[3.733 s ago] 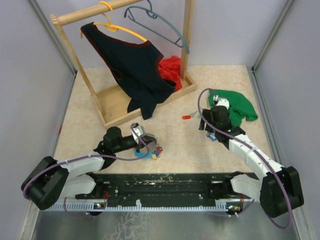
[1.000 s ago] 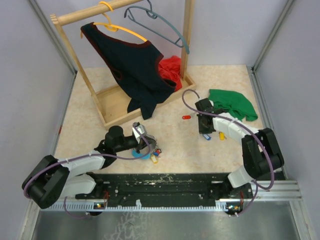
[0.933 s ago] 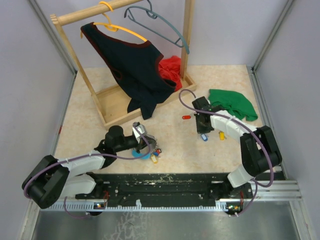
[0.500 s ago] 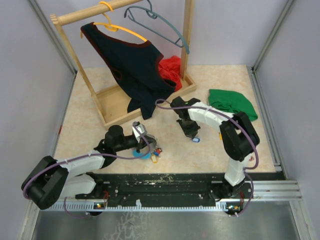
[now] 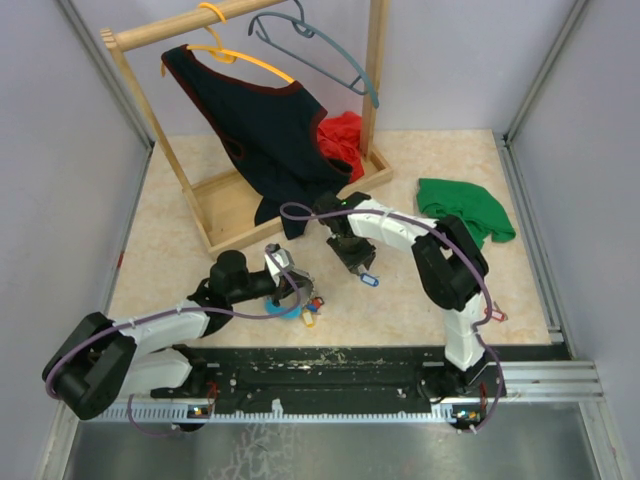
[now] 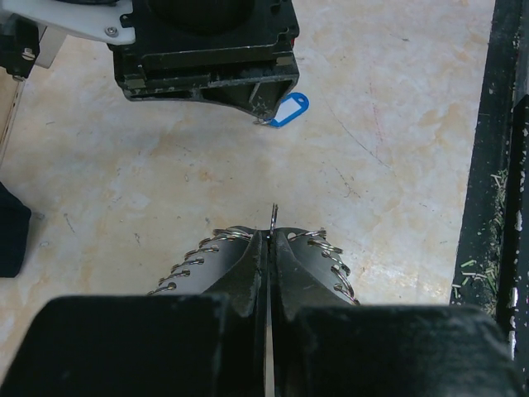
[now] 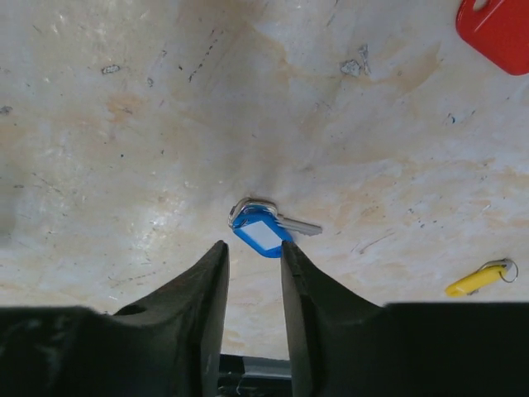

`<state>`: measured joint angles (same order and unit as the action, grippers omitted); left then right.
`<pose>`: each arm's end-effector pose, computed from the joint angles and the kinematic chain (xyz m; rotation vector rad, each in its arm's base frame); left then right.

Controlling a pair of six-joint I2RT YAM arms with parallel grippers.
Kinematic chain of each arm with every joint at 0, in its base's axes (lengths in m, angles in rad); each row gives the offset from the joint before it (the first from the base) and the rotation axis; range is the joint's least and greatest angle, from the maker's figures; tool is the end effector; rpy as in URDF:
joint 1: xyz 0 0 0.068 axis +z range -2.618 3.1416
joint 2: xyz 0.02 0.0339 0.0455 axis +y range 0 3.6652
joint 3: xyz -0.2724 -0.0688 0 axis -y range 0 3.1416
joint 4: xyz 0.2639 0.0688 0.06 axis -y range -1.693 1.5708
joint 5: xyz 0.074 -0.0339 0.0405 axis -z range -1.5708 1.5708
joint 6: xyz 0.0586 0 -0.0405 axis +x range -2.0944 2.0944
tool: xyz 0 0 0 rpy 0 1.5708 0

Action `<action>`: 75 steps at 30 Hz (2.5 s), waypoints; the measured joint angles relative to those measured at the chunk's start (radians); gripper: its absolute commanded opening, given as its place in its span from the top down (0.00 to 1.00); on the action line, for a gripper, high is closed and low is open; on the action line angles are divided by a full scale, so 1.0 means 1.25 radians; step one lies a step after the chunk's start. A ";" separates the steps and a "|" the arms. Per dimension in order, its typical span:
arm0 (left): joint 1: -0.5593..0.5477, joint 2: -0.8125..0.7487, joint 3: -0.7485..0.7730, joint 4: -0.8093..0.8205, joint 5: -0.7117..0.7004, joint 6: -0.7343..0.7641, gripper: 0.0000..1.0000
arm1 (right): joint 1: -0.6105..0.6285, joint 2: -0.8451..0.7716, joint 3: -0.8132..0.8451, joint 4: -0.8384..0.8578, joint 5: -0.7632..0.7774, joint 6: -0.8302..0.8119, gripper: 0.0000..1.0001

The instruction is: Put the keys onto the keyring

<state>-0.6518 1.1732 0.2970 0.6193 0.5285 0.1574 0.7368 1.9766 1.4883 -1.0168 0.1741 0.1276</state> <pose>0.1809 -0.1752 0.1686 1.0725 1.5335 -0.8263 0.3011 0.2595 0.1615 -0.8924 2.8672 -0.1966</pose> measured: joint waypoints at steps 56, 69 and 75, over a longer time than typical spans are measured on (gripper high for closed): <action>0.003 -0.004 0.000 0.000 0.003 -0.001 1.00 | 0.131 -0.224 -0.445 0.550 0.222 -0.060 0.77; 0.003 -0.003 0.000 0.000 0.006 0.000 1.00 | 0.132 -0.225 -0.440 0.520 0.223 -0.060 0.81; 0.003 -0.003 0.000 0.000 0.007 0.000 1.00 | 0.132 -0.224 -0.440 0.520 0.223 -0.060 0.81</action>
<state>-0.6479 1.1690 0.2970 0.6189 0.5369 0.1570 0.9012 1.6966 0.9386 -0.3668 0.4526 0.0528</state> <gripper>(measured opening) 0.008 0.193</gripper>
